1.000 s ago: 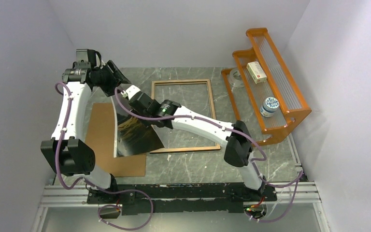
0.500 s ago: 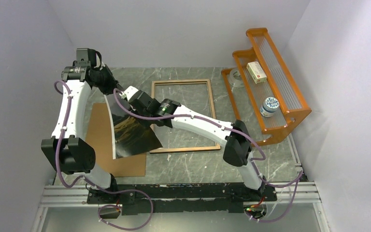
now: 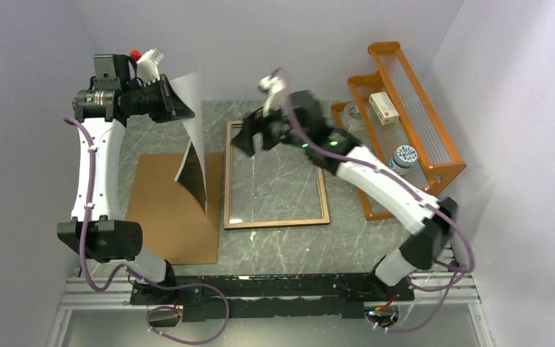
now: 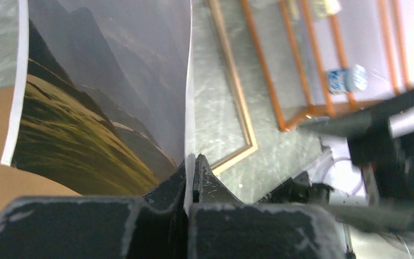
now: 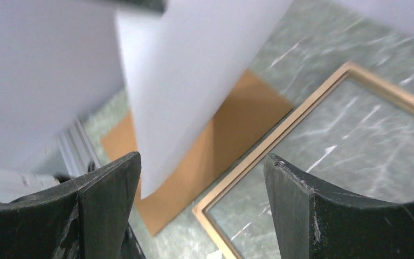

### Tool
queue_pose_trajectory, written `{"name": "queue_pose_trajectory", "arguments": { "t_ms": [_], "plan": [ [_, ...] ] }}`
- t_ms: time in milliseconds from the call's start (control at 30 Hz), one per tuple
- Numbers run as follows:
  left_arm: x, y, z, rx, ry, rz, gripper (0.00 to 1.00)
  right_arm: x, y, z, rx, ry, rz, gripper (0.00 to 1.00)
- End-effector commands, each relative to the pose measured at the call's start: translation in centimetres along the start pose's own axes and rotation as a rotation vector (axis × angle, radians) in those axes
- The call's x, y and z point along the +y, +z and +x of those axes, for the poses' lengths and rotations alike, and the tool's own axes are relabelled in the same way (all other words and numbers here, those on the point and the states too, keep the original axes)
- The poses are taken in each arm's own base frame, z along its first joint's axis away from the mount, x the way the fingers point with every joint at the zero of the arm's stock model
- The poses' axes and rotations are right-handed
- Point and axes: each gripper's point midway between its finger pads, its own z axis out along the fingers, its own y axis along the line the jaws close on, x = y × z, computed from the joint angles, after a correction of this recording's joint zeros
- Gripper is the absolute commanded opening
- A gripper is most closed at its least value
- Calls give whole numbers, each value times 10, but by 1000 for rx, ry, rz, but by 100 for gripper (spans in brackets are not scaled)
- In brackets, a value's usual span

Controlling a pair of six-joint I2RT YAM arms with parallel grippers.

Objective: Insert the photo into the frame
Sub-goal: Pick up the photo at the center of the board, then turn over the photo from the photo frame.

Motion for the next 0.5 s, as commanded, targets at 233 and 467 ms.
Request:
{"name": "queue_pose_trajectory", "arguments": {
  "t_ms": [233, 467],
  "plan": [
    [-182, -125, 1, -138, 293, 702, 3, -85, -117, -106, -464, 207, 218, 88],
    [-155, -97, -14, -126, 180, 569, 2, -129, -143, -98, -515, 274, 450, 86]
  ]
}}
